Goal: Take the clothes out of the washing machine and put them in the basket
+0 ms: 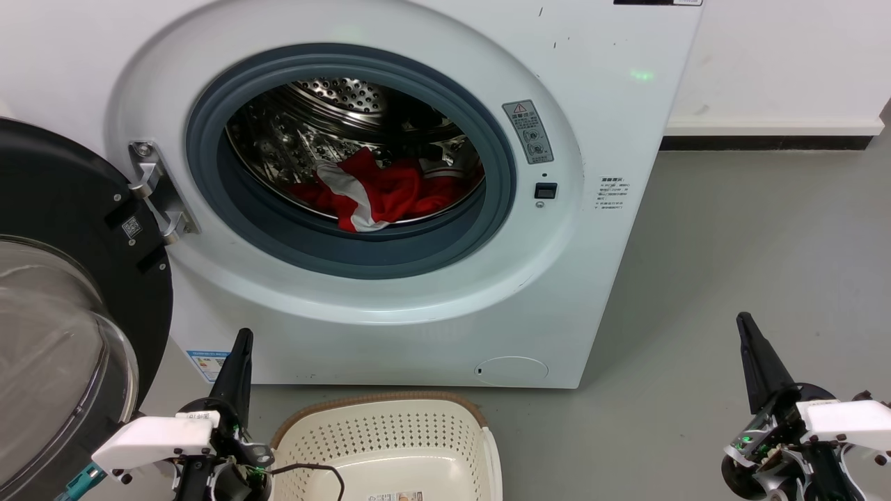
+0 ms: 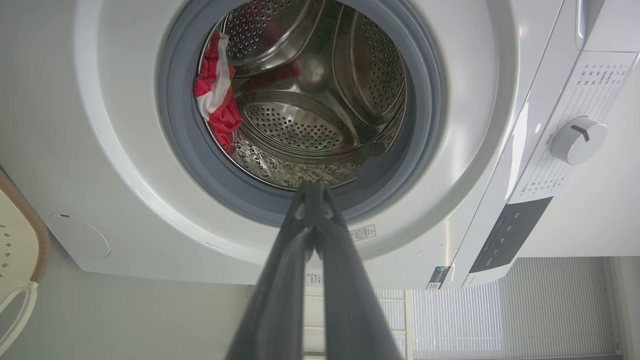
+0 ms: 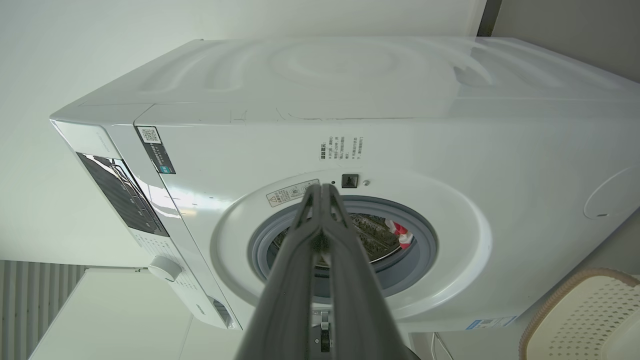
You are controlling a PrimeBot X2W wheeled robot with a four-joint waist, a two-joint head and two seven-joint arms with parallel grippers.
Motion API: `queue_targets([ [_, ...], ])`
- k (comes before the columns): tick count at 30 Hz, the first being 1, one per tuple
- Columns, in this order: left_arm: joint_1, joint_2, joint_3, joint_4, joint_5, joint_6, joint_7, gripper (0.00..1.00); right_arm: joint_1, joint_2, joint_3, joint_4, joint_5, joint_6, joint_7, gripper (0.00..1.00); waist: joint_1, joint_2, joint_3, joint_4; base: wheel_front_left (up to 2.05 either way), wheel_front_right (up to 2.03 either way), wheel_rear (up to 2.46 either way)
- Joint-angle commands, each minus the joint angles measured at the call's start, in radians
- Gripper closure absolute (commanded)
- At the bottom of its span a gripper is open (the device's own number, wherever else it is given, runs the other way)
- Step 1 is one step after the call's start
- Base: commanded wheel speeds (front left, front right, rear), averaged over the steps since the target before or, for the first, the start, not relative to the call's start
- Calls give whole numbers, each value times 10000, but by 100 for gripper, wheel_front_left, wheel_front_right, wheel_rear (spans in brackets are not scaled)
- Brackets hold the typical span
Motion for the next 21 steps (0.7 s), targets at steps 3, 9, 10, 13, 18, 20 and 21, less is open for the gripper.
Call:
queue_targets([
  [3,-56,-4,19,-1,-24,-20,19,100,-125,28,9,15,-45,0,7,100,0,0,0,0,0,0,0],
  [9,-56,-4,19,-1,-24,-20,19,100,-125,28,9,15,-45,0,7,100,0,0,0,0,0,0,0],
  [10,-56,-4,19,-1,-24,-20,19,100,-125,28,9,15,-45,0,7,100,0,0,0,0,0,0,0],
  [13,-56,-4,19,-1,-24,-20,19,100,-125,28,10,15,-45,0,7,100,0,0,0,0,0,0,0],
  [18,-56,-4,19,-1,-24,-20,19,100,-125,28,10,15,-45,0,7,100,0,0,0,0,0,0,0],
  [20,-56,-4,19,-1,-24,-20,19,100,-125,28,10,15,-45,0,7,100,0,0,0,0,0,0,0],
  [21,-56,-4,19,-1,-24,-20,19,100,-125,28,10,15,-45,0,7,100,0,0,0,0,0,0,0],
])
